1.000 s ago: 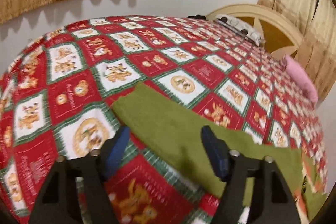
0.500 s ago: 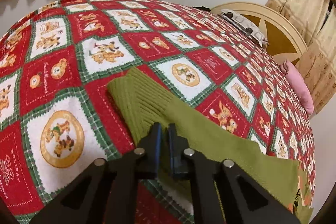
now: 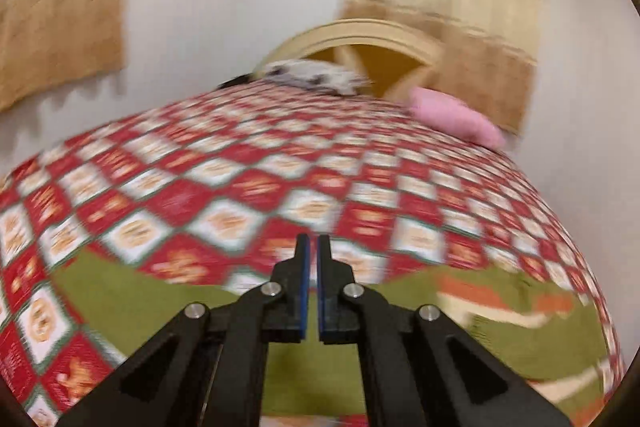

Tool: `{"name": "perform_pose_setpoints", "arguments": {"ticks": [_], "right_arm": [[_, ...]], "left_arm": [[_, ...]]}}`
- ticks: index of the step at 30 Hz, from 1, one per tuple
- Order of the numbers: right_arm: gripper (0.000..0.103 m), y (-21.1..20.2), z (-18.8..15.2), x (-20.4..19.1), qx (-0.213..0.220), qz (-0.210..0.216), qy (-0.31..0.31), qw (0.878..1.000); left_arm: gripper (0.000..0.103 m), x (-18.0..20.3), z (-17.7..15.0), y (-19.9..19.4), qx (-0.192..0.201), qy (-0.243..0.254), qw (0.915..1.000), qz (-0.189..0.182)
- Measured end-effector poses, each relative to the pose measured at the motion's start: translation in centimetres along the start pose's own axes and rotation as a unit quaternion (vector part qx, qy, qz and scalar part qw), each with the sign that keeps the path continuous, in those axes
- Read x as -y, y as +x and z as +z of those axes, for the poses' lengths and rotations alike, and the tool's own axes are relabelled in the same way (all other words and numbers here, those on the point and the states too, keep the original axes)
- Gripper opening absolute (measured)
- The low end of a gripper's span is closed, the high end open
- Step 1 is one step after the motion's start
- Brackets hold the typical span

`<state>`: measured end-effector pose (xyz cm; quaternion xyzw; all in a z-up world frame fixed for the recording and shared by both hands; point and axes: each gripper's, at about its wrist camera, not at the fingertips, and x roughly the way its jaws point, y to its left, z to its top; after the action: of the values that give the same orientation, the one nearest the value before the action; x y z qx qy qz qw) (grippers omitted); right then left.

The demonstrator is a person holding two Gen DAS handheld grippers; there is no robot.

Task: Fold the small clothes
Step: 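Open the right gripper to release the sleeve while the left gripper moves to the other sleeve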

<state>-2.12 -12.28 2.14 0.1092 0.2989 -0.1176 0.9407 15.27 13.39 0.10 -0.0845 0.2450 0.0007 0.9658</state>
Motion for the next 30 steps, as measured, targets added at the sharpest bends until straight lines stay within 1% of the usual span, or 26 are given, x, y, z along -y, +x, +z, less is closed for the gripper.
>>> {"name": "perform_pose_setpoints", "arguments": {"ticks": [3, 4, 6, 8, 9, 10, 11, 13, 14, 15, 16, 17, 18, 19, 20, 21, 23, 24, 25, 26, 27, 29, 30], "right_arm": [[0.065, 0.2, -0.2, 0.5, -0.004, 0.000, 0.007, 1.000], [0.065, 0.3, -0.3, 0.6, -0.006, 0.000, 0.008, 1.000], [0.065, 0.4, -0.4, 0.9, -0.011, 0.000, 0.013, 1.000], [0.065, 0.5, -0.6, 1.2, -0.015, 0.003, 0.017, 1.000], [0.065, 0.5, -0.6, 1.3, -0.017, 0.005, 0.016, 1.000], [0.065, 0.3, -0.7, 1.3, -0.016, 0.003, 0.013, 1.000], [0.065, 0.2, -0.8, 1.4, -0.015, 0.001, 0.009, 1.000], [0.065, 0.2, -0.9, 1.7, -0.012, -0.006, 0.005, 1.000], [0.065, 0.3, -0.9, 1.9, -0.013, -0.004, 0.010, 1.000], [0.065, 0.4, -0.9, 2.1, -0.014, -0.001, 0.015, 1.000], [0.065, 0.6, -0.9, 2.2, -0.017, 0.004, 0.022, 1.000], [0.065, 0.8, -0.9, 2.3, -0.020, 0.009, 0.029, 0.999], [0.065, 1.0, -0.9, 2.3, -0.023, 0.012, 0.034, 0.999], [0.065, 1.2, -1.0, 2.3, -0.026, 0.014, 0.038, 0.999], [0.065, 1.3, -1.0, 2.1, -0.030, 0.017, 0.040, 0.999], [0.065, 1.4, -1.1, 2.0, -0.032, 0.019, 0.042, 0.998], [0.065, 1.4, -1.2, 1.5, -0.034, 0.024, 0.041, 0.998], [0.065, 1.4, -1.2, 1.2, -0.034, 0.026, 0.039, 0.998], [0.065, 1.3, -1.2, 1.0, -0.033, 0.026, 0.036, 0.998], [0.065, 1.1, -1.2, 0.7, -0.032, 0.025, 0.031, 0.999], [0.065, 1.0, -1.1, 0.4, -0.032, 0.023, 0.024, 0.999], [0.065, 0.8, -1.1, 0.1, -0.030, 0.018, 0.016, 0.999], [0.065, 0.7, -1.1, 0.1, -0.029, 0.016, 0.014, 0.999]], "left_arm": [[0.002, 6.4, -1.3, -0.7, -0.005, 0.049, 0.9967, -0.064], [0.002, 7.9, -1.8, -0.8, -0.010, 0.061, 0.9951, -0.077], [0.002, 10.2, -3.0, -0.3, -0.028, 0.077, 0.9925, -0.090], [0.004, 10.8, -3.7, 0.1, -0.040, 0.074, 0.9925, -0.088], [0.009, 10.4, -3.9, 0.4, -0.047, 0.064, 0.9933, -0.084], [0.012, 9.4, -4.0, 0.6, -0.054, 0.049, 0.9948, -0.072], [0.016, 7.5, -3.9, 1.0, -0.064, 0.026, 0.9965, -0.047], [0.047, 3.9, -3.8, 1.2, -0.076, -0.018, 0.9969, 0.007], [0.076, 2.1, -3.9, 0.6, -0.072, -0.039, 0.9960, 0.036], [0.088, -1.1, -3.7, -0.1, -0.052, -0.070, 0.9918, 0.093], [0.089, -2.7, -3.7, -0.6, -0.038, -0.083, 0.9875, 0.128], [0.089, -5.1, -3.5, -1.3, -0.021, -0.098, 0.9793, 0.176], [0.089, -6.8, -3.2, -1.5, -0.016, -0.107, 0.9725, 0.206], [0.089, -9.3, -2.8, -1.3, -0.026, -0.120, 0.9624, 0.242], [0.089, -10.8, -2.7, -1.0, -0.037, -0.130, 0.9560, 0.260], [0.089, -13.6, -2.5, -0.6, -0.055, -0.157, 0.9438, 0.285], [0.089, -17.2, -2.9, 0.2, -0.073, -0.203, 0.9279, 0.304], [0.088, -18.1, -3.1, 0.7, -0.081, -0.215, 0.9244, 0.305], [0.088, -19.6, -3.5, 1.8, -0.104, -0.234, 0.9182, 0.303], [0.086, -20.2, -3.8, 2.5, -0.117, -0.245, 0.9160, 0.295], [0.080, -20.9, -4.3, 3.7, -0.134, -0.261, 0.9140, 0.280], [0.071, -21.6, -5.1, 5.1, -0.154, -0.279, 0.9118, 0.259], [0.067, -21.1, -5.2, 5.4, -0.150, -0.274, 0.9126, 0.264]]}}
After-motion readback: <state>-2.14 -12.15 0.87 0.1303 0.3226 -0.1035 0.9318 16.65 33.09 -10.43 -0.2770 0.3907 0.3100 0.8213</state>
